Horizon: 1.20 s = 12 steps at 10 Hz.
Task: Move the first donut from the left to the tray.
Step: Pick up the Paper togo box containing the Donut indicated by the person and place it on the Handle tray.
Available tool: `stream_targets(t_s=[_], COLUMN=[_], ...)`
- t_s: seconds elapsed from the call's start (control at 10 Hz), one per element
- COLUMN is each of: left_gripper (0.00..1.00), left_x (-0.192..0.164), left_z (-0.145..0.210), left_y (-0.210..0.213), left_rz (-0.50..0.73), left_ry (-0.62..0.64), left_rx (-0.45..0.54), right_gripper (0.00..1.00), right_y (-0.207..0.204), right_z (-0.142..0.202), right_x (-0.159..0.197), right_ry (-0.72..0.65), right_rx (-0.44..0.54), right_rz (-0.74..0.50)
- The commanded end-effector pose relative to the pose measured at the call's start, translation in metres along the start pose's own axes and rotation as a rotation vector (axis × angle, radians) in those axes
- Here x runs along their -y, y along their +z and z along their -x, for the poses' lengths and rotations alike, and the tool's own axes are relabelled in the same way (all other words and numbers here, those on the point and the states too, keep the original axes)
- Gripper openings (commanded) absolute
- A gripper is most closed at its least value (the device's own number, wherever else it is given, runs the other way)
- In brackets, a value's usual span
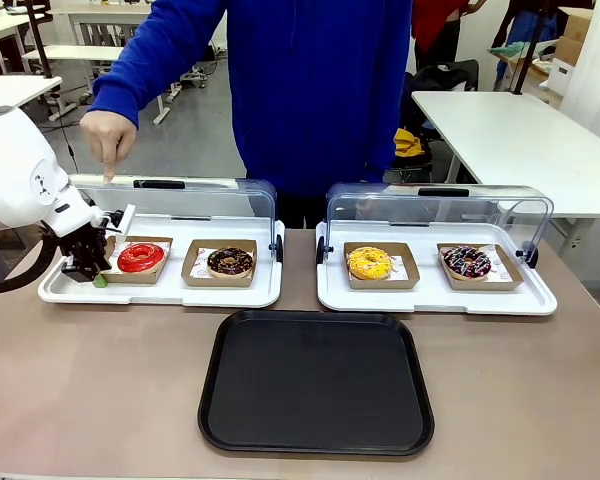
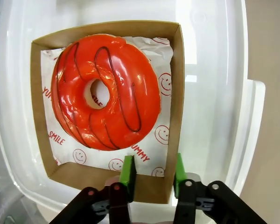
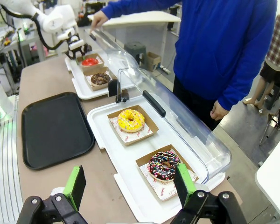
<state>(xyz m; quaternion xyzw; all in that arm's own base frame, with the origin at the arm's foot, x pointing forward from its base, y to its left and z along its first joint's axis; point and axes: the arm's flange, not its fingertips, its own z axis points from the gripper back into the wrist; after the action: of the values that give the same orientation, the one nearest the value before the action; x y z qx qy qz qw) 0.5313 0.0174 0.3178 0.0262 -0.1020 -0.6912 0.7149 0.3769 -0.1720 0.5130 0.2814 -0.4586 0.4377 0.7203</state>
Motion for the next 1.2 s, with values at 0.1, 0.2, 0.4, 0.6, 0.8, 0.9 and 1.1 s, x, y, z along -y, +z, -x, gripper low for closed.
stream_targets(t_s=[0.1, 0.2, 0.4, 0.6, 0.8, 0.9, 1.1], left_gripper=[0.0, 0.0, 0.0, 0.0, 0.0, 0.0, 0.0], left_x=[-0.0046, -0.0048, -0.0045, -0.0044, -0.0019, -0.0019, -0.0019], left_z=[-0.0011, -0.001, -0.0017, -0.0021, -0.0005, -0.0005, -0.0005], left_y=[0.0025, 0.0022, 0.0018, 0.0011, 0.002, 0.002, 0.002], left_rz=[0.034, 0.037, 0.041, 0.06, 0.028, 0.028, 0.028], left_ry=[0.001, 0.005, 0.0, -0.01, -0.014, -0.014, -0.014], left_rx=[-0.032, -0.041, -0.063, -0.08, -0.044, -0.044, -0.044], right_gripper=[1.0, 1.0, 1.0, 1.0, 1.0, 1.0, 1.0], right_y=[-0.001, -0.001, -0.001, -0.001, -0.001, -0.001, -0.001], right_z=[-0.0011, -0.0011, -0.0011, -0.0011, -0.0011, -0.0011, -0.0011], right_x=[0.0023, 0.0023, 0.0023, 0.0023, 0.0023, 0.0023, 0.0023], right_ry=[0.027, 0.027, 0.027, 0.027, 0.027, 0.027, 0.027], right_rx=[0.031, 0.031, 0.031, 0.031, 0.031, 0.031, 0.031], right_rz=[0.003, 0.003, 0.003, 0.003, 0.003, 0.003, 0.003])
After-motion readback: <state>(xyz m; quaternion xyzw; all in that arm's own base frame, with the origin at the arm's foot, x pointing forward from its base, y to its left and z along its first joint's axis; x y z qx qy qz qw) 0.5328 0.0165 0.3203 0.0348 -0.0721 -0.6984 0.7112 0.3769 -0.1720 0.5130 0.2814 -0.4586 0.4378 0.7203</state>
